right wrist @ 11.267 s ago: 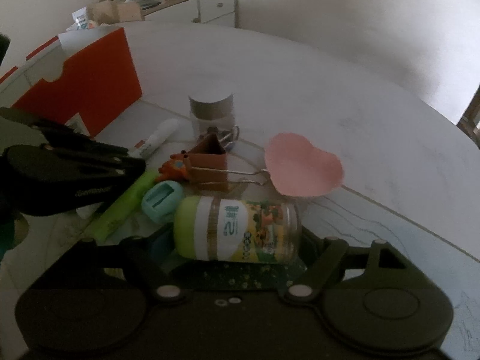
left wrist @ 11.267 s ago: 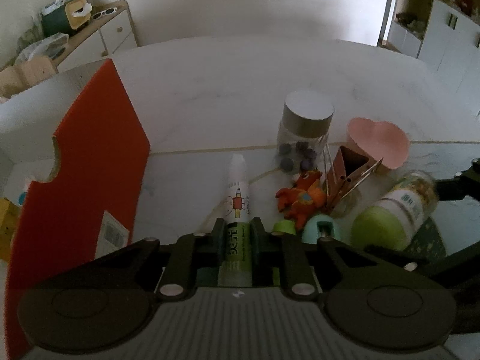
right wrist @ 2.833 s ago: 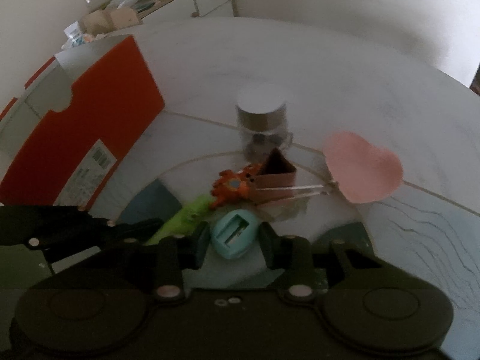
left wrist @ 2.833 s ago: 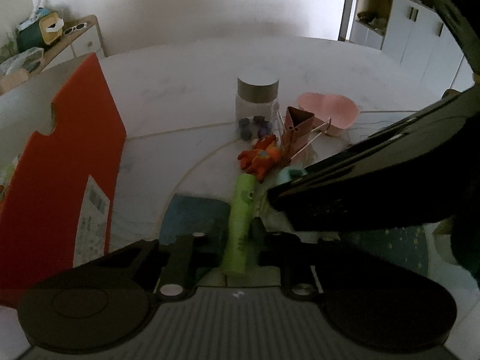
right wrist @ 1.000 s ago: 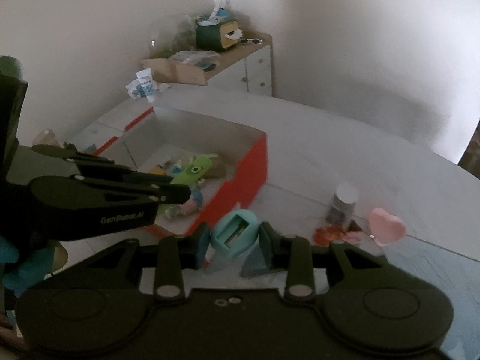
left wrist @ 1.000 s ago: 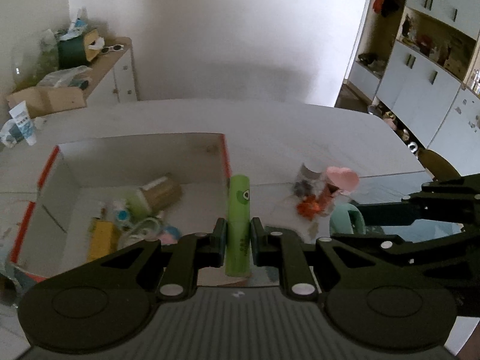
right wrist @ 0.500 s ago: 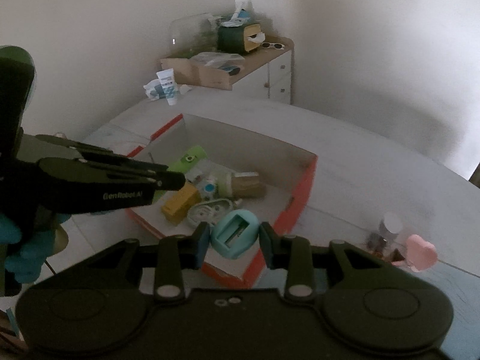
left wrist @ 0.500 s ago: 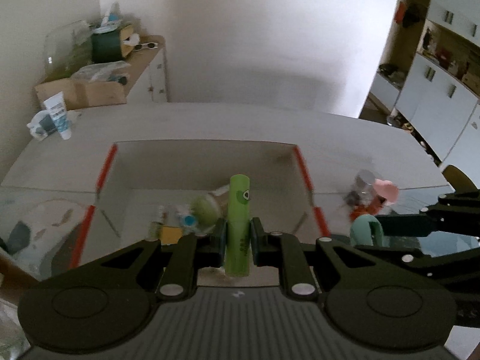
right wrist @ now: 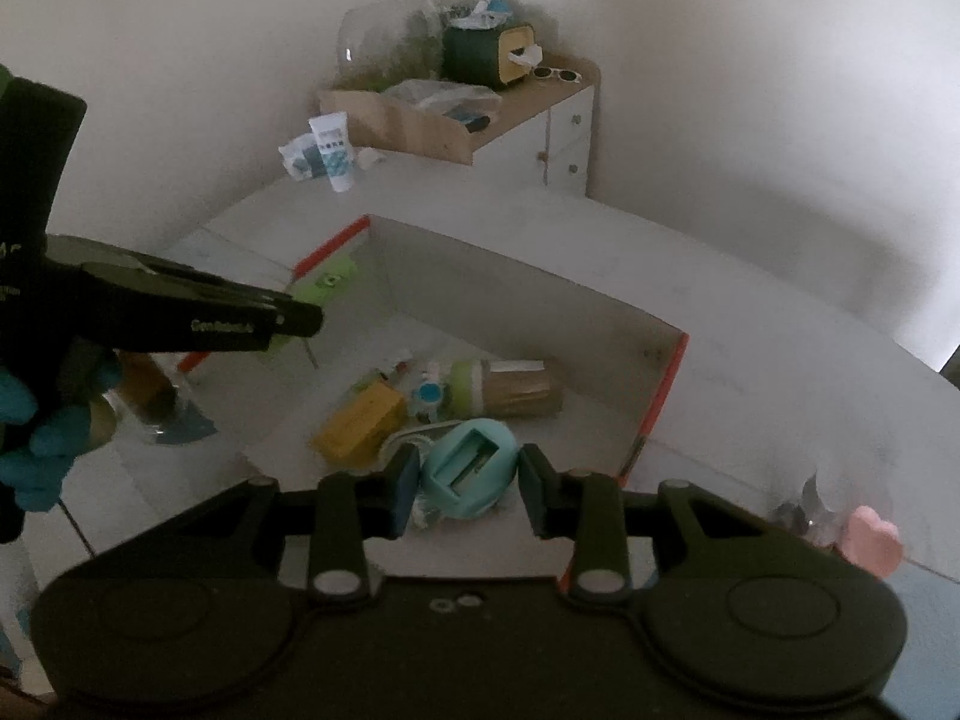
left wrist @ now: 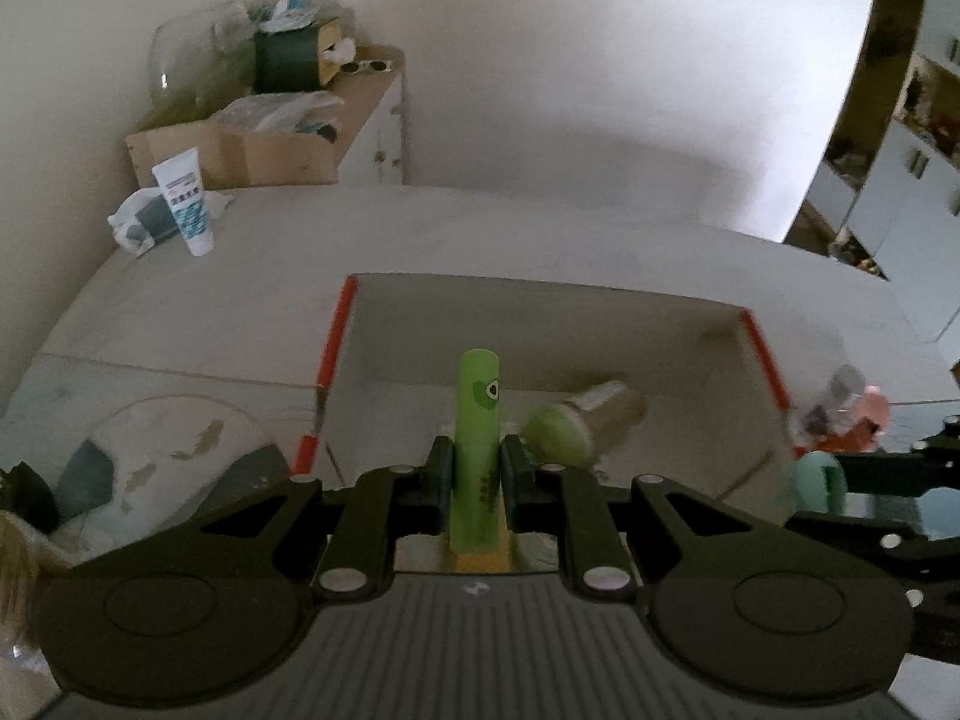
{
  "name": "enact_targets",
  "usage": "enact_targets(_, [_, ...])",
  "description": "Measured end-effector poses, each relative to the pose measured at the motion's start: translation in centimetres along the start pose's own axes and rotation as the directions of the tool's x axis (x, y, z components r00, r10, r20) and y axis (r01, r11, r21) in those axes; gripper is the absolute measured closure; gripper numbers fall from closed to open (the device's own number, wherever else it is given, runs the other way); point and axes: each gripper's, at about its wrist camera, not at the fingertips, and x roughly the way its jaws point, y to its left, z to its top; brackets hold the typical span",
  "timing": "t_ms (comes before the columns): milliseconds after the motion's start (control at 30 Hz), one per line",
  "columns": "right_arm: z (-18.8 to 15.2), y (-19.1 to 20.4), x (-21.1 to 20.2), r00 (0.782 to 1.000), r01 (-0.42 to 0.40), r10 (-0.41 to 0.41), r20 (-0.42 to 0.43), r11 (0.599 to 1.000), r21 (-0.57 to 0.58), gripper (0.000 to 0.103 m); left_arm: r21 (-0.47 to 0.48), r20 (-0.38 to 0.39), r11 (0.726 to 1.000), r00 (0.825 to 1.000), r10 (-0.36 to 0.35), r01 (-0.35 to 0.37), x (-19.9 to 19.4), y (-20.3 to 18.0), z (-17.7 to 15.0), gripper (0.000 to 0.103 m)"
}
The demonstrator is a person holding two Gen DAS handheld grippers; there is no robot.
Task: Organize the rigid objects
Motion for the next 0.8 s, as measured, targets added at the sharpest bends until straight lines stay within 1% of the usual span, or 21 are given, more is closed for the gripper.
enact_targets(200, [0.8,-0.6,3.5,0.998,0.045,-0.046,-0.042,0.999,-0.026,0.068,-0.005,-0.039,1.000,0.999,0.026,-0.026,3.3,0.7,0.7,0.087])
enact_targets(367, [1.1,-1.5,6.7,0.994,0.069,-0.071,-0.087,0.997,-0.021,0.068,0.028,-0.065,0.999,0.997,0.039,-0.037,5.8,0.5,1.4,0.087])
enact_targets(500, [1.4,-1.9,9.0,0.988,0.100,-0.104,-0.116,0.994,-0.040,0.068,0.034,-0.118,0.998,0.991,0.056,-0.053,8.3,0.5,1.7,0.087])
enact_targets(567, [1.4,-2.5,10.1,0.985,0.098,-0.100,-0.141,0.995,-0.019,0.068,0.039,-0.132,0.997,0.989,0.067,-0.063,9.2,0.5,1.9,0.087])
enact_targets(633, [1.5,-2.7,10.9,0.982,0.096,-0.098,-0.159,0.995,-0.015,0.068,0.046,-0.148,0.997,0.987,0.064,-0.058,10.0,0.4,2.0,0.087])
enact_targets(667, [1.5,-2.4,11.1,0.982,0.104,-0.109,-0.155,0.994,-0.038,0.068,0.050,-0.152,0.997,0.986,0.069,-0.062,10.3,0.3,2.1,0.087])
enact_targets(800, [1.9,-1.3,12.2,0.977,0.085,-0.101,-0.188,0.992,-0.089,0.068,0.075,-0.169,0.994,0.982,0.086,-0.075,11.3,-0.1,2.7,0.087])
